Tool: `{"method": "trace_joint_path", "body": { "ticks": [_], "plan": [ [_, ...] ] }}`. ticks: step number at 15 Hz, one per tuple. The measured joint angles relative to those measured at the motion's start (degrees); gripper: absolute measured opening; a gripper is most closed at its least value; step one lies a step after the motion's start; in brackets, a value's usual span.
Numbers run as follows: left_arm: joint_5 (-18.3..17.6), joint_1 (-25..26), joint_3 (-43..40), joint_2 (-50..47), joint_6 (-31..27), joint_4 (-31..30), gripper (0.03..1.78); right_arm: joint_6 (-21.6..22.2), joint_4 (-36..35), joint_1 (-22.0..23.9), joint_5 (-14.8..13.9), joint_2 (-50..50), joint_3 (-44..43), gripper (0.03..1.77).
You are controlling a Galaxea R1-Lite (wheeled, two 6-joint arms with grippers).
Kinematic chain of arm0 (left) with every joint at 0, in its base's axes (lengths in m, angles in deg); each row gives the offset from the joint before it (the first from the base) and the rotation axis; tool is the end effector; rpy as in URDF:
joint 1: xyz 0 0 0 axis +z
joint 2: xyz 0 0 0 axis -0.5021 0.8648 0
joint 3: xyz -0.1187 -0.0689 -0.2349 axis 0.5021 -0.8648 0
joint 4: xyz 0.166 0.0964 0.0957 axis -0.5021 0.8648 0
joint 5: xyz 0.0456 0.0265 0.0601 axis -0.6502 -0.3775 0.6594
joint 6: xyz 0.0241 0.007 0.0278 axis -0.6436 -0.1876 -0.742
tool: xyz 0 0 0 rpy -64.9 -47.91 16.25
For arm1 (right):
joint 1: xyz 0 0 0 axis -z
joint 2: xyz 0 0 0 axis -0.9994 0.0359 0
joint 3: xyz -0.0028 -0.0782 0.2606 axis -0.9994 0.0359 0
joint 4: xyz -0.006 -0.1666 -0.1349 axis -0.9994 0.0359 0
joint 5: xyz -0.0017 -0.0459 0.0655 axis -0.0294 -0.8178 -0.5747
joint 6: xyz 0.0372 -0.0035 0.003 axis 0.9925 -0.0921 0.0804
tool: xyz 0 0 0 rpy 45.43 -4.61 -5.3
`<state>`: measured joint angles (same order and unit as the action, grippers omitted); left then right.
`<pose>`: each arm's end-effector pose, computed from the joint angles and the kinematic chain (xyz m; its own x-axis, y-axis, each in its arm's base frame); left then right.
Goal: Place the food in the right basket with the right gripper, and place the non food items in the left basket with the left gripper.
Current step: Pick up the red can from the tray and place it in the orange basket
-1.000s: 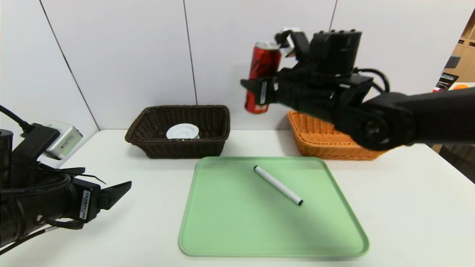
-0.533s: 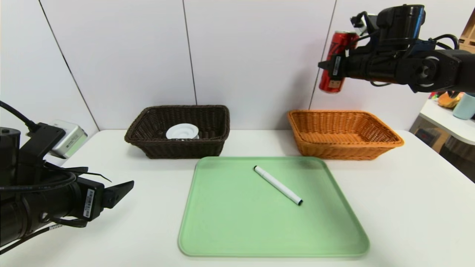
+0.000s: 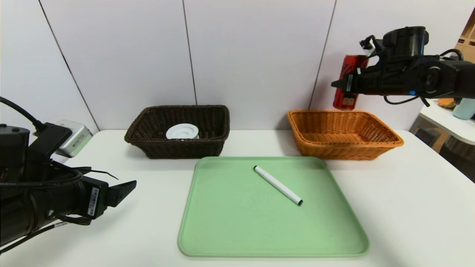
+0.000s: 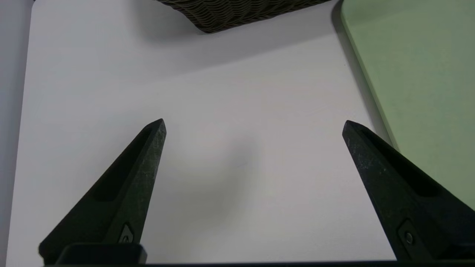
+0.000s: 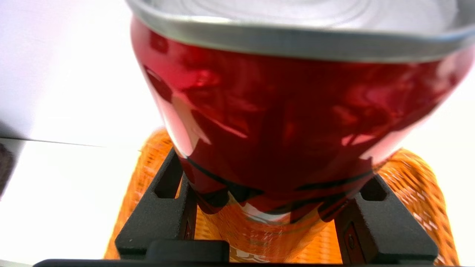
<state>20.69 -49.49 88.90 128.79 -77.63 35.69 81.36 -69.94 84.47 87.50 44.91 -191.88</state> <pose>0.2059 -0.0644 0.1518 0.8909 -0.1030 -0.4424 0.1752 0.9765 0.1256 0.4526 0.0296 0.2257 0.9445 0.1121 -0.3088 -0.1039 0.9937 0.0431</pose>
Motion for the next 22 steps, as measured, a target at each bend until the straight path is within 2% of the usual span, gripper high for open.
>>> {"method": "trace_joint_path", "body": {
  "ticks": [9, 22],
  "plan": [
    [0.05, 0.02, 1.60, 1.55, -0.05, -0.06, 1.69, -0.17, 0.63, 0.20, 0.28, -1.34, 7.33, 0.97],
    [0.09, 0.04, 1.71, 1.66, -0.02, -0.06, 1.69, 0.24, 0.59, 1.13, 0.45, 1.24, 10.34, 0.97]
  ]
}}
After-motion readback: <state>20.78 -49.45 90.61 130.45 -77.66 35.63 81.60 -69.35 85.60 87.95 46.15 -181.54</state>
